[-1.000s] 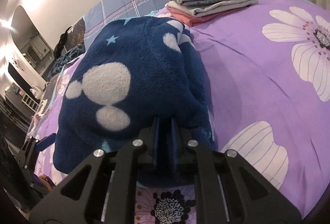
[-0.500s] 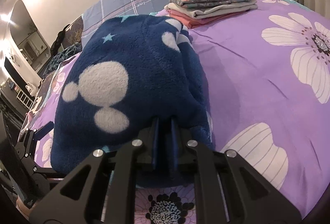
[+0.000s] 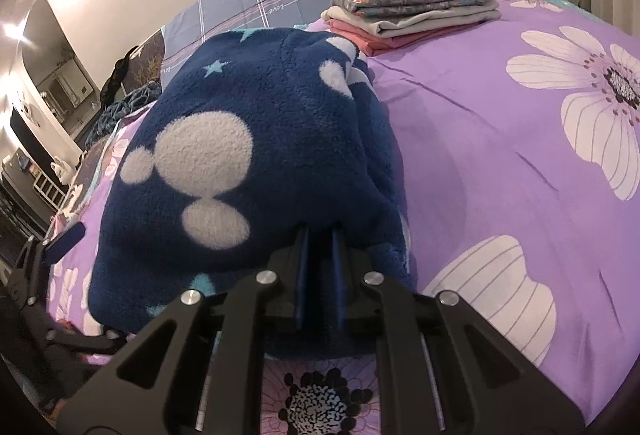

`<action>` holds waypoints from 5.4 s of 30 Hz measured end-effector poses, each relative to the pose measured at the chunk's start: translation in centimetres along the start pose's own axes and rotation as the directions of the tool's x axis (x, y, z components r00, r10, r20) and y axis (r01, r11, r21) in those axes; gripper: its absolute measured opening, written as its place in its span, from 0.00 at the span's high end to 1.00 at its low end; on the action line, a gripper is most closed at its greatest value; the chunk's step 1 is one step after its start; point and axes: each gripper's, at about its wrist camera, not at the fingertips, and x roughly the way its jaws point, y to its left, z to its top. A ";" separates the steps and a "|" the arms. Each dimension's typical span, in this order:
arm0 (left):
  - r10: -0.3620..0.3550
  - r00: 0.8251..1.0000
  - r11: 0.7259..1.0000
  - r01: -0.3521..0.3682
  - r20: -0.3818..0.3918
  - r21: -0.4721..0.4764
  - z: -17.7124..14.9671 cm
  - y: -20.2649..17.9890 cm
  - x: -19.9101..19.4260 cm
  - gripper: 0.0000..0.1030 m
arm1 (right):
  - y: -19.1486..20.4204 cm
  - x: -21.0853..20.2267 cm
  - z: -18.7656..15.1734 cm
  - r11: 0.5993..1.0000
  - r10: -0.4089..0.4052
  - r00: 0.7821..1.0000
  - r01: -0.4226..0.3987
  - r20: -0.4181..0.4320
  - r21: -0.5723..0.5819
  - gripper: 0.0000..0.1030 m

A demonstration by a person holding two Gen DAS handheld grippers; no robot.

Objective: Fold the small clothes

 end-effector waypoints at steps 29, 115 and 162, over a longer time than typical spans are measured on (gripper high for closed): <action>-0.611 0.792 0.735 0.563 -0.008 -0.378 6.1 6.7 7.5 0.01 | -1.8 -1.2 -1.2 1.000 0.012 0.995 -0.011 -0.097 0.010 0.90; -0.265 0.964 0.941 0.256 -0.012 -0.221 19.4 8.9 19.6 0.28 | 5.1 10.9 10.8 0.961 -0.101 0.993 0.084 -0.055 -0.264 0.69; -0.406 0.909 0.913 0.400 0.099 0.075 10.4 1.7 3.3 0.58 | 2.8 1.5 2.5 0.987 0.092 0.978 -0.114 -0.188 -0.112 0.49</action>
